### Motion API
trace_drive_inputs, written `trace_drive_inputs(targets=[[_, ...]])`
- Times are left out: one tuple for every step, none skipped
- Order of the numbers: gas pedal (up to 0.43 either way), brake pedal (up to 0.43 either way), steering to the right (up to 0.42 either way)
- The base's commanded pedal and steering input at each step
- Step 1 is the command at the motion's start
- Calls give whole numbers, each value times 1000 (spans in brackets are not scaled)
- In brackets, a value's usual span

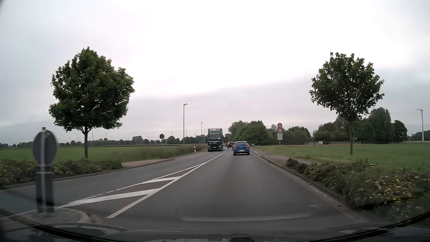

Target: Follow the waypoints while adhering to traffic rules and regulations

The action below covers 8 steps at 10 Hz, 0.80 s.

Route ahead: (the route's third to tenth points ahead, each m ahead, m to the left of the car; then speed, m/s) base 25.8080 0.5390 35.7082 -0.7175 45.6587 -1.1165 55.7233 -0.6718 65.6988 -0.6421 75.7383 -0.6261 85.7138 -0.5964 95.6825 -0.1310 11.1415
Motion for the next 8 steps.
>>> trace_drive_inputs(targets=[[280,0,57],[287,0,37],[287,0,25],[287,0,21],[287,0,19],[287,0,14],[287,0,7],[287,0,4]])
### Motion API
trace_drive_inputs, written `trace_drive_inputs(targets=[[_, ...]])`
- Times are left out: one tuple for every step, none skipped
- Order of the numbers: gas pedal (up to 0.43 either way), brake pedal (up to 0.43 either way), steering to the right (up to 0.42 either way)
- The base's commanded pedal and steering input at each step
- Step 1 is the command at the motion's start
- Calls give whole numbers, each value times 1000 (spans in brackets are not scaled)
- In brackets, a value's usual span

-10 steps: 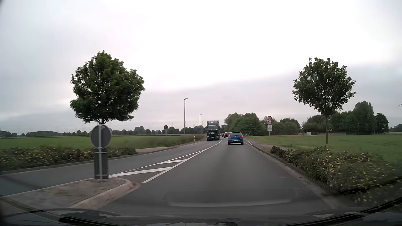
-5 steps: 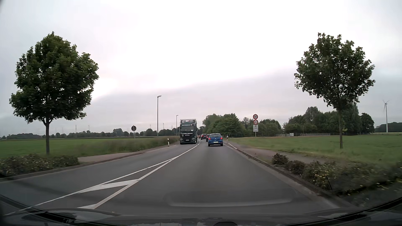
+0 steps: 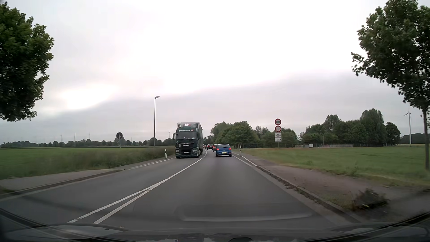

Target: Follow the waypoints while adhering to traffic rules and regulations

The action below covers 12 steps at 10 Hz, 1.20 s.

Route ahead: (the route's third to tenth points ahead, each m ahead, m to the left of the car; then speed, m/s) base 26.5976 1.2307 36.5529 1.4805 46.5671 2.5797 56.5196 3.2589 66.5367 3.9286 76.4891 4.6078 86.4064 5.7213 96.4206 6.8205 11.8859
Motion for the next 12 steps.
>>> trace_drive_inputs(targets=[[287,0,4],[287,0,4],[287,0,4],[287,0,4],[287,0,4],[287,0,4],[311,0,4],[350,0,3],[358,0,2],[358,0,0],[358,0,0],[358,0,-1]])
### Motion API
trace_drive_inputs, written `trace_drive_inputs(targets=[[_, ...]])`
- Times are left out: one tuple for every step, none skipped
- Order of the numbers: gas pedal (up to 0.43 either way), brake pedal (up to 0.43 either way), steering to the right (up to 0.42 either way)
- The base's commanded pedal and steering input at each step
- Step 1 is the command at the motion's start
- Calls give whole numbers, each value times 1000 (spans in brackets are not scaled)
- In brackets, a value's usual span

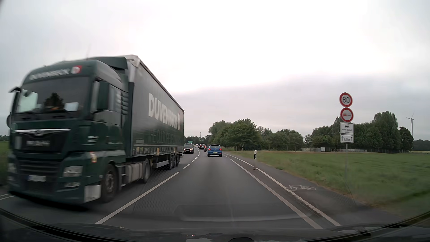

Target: Follow the waypoints while adhering to traffic rules and regulations

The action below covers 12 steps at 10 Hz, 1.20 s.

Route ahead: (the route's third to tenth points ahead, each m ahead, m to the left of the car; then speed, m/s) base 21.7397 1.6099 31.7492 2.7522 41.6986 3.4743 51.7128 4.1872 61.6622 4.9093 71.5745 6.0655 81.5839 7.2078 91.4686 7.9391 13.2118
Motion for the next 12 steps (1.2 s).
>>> trace_drive_inputs(targets=[[358,0,-1],[350,0,-4],[350,0,-8],[350,0,-11],[339,0,-11],[331,0,-11],[311,0,-8],[311,0,-4],[311,0,-3],[311,0,-4],[287,0,-6],[280,0,-8]])
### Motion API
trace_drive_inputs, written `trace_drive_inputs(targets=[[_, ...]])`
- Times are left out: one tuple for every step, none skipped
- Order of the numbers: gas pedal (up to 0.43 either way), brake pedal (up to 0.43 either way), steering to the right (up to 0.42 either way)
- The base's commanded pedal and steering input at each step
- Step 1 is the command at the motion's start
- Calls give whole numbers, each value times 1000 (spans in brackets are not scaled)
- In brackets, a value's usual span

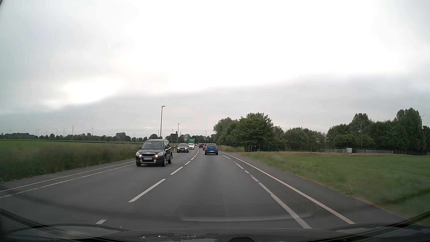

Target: Follow the waypoints while adhering to traffic rules and regulations

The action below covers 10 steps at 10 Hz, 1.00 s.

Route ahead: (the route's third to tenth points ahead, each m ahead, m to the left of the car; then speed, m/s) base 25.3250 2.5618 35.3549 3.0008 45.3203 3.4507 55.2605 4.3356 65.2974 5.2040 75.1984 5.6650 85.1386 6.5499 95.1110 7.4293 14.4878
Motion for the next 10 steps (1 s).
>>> trace_drive_inputs(targets=[[268,0,-10],[260,0,-9],[248,0,-9],[248,0,-9],[240,0,-9],[240,0,-10],[228,0,-10],[220,0,-10],[220,0,-10],[220,0,-10]])
